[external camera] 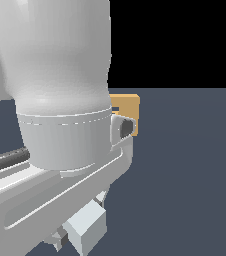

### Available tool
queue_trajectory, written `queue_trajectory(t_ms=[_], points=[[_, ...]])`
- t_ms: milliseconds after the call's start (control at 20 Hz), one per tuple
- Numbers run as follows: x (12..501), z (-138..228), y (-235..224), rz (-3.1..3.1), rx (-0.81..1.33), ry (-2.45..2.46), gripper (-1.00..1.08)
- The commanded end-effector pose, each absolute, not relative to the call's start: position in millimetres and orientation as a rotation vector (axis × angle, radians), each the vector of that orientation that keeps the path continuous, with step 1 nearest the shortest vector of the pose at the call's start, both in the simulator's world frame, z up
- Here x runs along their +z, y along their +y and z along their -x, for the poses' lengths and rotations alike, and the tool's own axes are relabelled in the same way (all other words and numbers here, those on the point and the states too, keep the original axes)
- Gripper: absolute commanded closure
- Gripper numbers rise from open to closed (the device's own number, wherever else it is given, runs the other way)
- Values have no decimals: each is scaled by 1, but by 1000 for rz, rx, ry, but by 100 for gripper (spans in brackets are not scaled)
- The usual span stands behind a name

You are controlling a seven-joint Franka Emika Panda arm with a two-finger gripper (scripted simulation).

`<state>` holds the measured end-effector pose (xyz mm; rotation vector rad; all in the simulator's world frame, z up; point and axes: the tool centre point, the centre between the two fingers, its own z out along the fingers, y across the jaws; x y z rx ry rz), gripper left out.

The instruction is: Insert the peg into the horizontal hole in a box.

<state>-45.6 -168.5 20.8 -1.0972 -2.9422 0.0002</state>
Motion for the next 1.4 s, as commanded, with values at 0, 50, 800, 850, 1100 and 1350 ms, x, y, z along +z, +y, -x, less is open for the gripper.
queue_trajectory(t_ms=[0, 50, 800, 850, 1100, 1350], points=[[20, 45, -169, 1098, 0, -2943, 108], [20, 45, -169, 1098, 0, -2943, 108], [23, 48, -162, 1137, 0, -2928, 108], [23, 48, -160, 1149, 0, -2924, 108], [28, 53, -146, 1231, -1, -2890, 108], [34, 59, -125, 1349, -1, -2837, 108]])
